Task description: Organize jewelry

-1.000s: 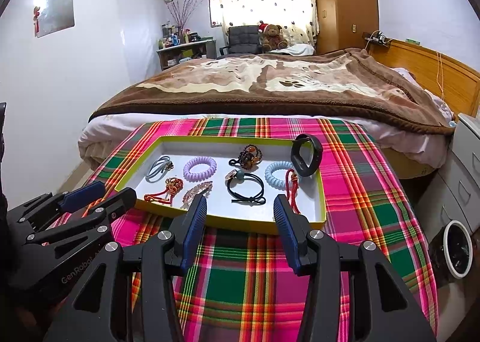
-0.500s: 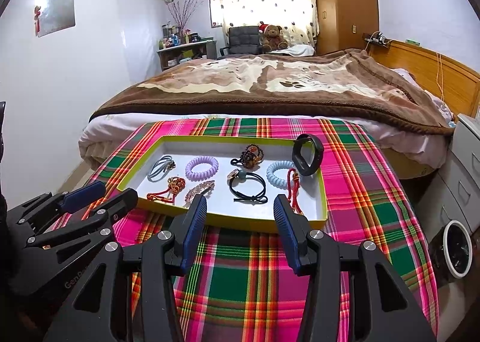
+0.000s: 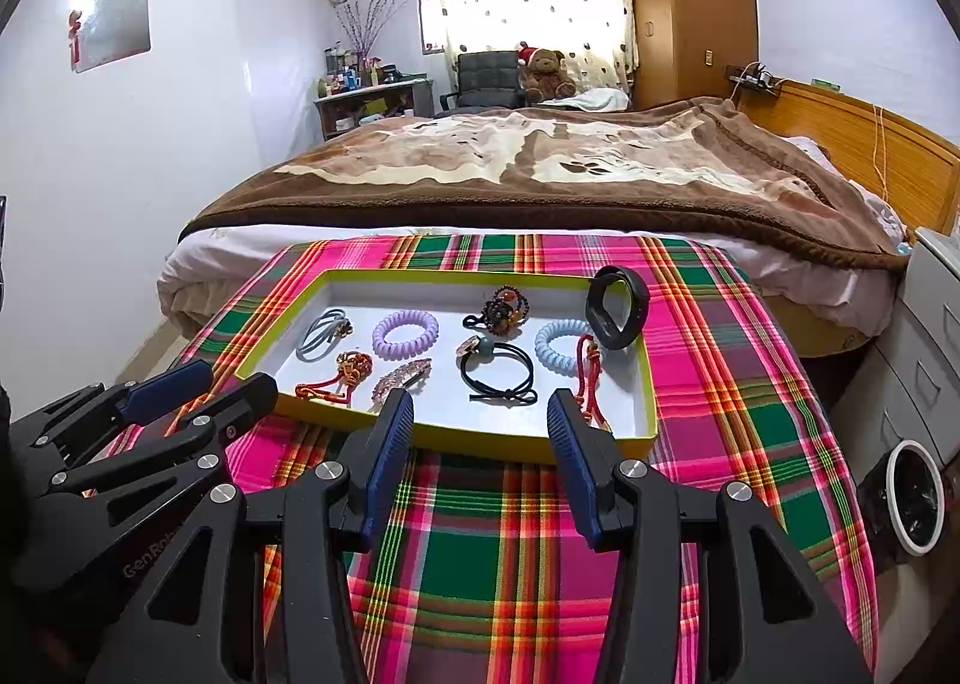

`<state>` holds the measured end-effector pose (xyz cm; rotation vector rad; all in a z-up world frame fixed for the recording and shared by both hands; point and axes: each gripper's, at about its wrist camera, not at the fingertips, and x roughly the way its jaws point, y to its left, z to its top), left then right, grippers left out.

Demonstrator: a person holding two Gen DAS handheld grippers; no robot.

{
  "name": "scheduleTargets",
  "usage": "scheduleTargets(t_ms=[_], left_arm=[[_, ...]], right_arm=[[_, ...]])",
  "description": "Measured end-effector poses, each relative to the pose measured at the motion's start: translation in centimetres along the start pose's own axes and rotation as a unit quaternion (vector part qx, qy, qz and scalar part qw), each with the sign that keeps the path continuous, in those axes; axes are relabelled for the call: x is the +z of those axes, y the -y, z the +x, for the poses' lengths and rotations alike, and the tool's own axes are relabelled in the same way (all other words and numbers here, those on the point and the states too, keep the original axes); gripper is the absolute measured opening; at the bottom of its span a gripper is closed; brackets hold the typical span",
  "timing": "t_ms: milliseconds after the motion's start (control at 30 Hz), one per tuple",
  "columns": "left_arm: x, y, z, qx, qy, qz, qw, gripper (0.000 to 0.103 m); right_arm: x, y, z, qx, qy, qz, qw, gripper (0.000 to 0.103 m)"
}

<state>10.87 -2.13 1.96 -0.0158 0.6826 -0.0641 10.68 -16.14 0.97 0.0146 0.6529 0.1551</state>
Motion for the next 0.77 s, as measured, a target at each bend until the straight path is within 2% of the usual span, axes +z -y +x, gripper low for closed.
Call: scheduleTargets(t_ms=[767], left_arm=[[-0.1,-0.48,0.51,0.0,-0.008,-0.007,0.9999,0.048]], right_arm=[[-0.23,-0.24,0.13,-0.001,-0.002,0.0,1.0,0.047]])
